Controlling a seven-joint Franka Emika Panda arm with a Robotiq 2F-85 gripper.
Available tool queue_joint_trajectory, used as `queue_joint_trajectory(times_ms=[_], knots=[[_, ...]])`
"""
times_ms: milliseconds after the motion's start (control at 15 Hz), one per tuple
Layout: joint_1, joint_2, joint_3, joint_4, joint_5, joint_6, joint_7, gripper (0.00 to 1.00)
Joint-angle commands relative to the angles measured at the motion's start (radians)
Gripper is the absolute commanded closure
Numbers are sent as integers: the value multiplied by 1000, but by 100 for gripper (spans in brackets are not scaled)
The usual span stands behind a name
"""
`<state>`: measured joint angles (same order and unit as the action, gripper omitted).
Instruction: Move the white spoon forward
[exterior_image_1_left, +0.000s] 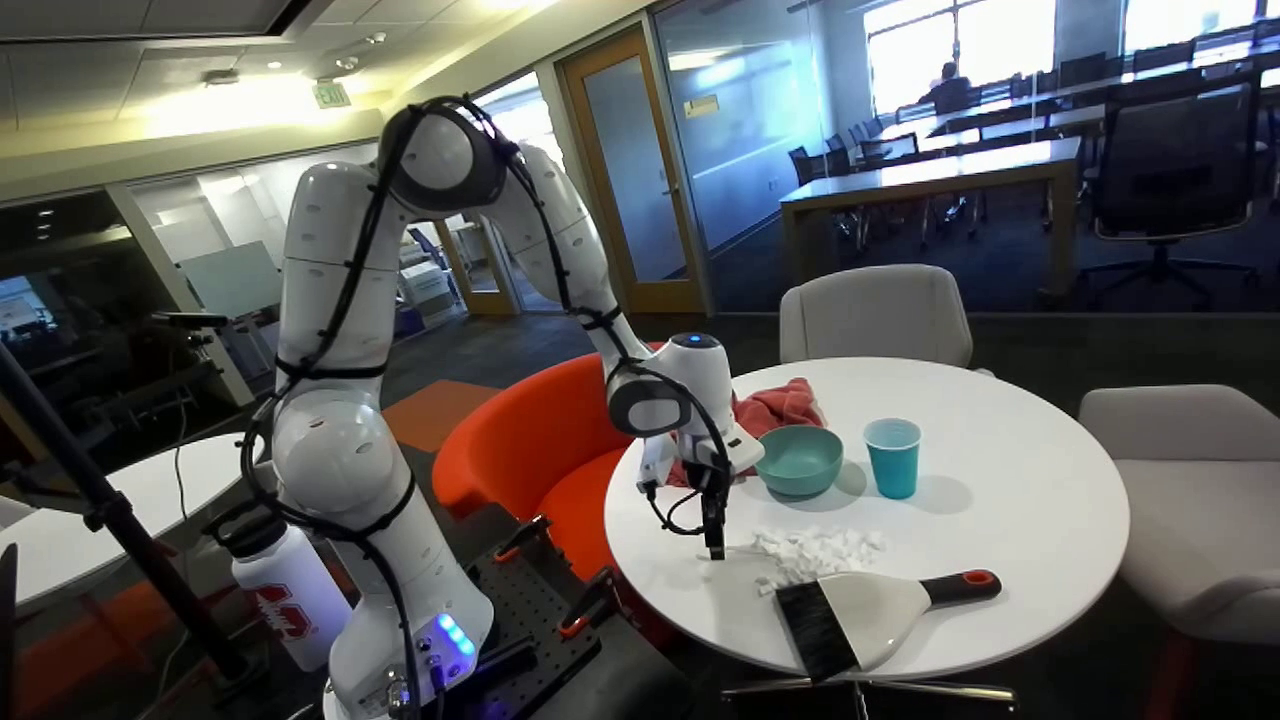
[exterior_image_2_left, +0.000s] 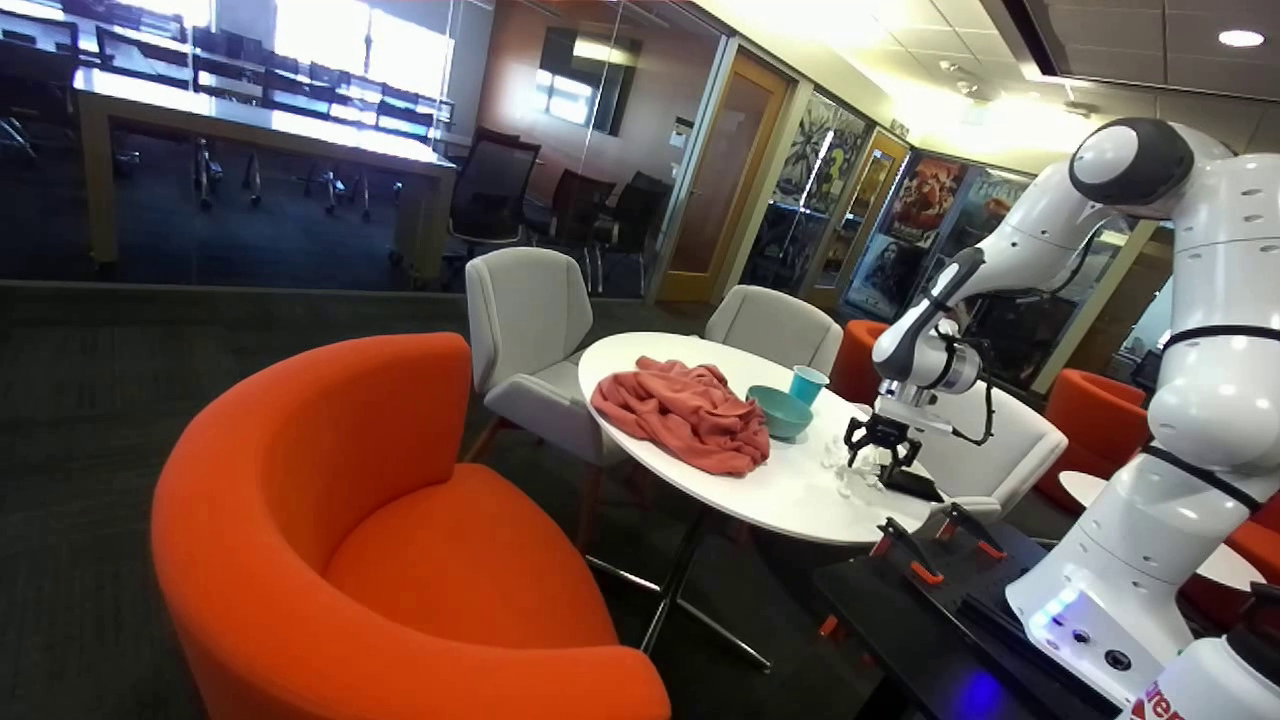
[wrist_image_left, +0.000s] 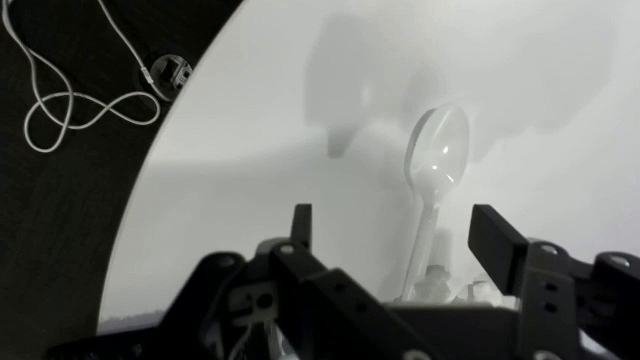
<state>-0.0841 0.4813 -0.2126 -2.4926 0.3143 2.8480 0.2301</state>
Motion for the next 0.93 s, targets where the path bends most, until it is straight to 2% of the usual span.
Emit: queue_joint_trajectory(times_ms=[0,333,533,667,733,867], knots=[[2,59,8,21,-11,89,65,21],[-19,116,42,36,1,229,57,23],[-60,137,92,54,2,243,36,24],[-80,147,116,67,1,236,30,27],[-86,150,124,70,2,233,30,50],[-102,158,138,79,2,232,27,55]])
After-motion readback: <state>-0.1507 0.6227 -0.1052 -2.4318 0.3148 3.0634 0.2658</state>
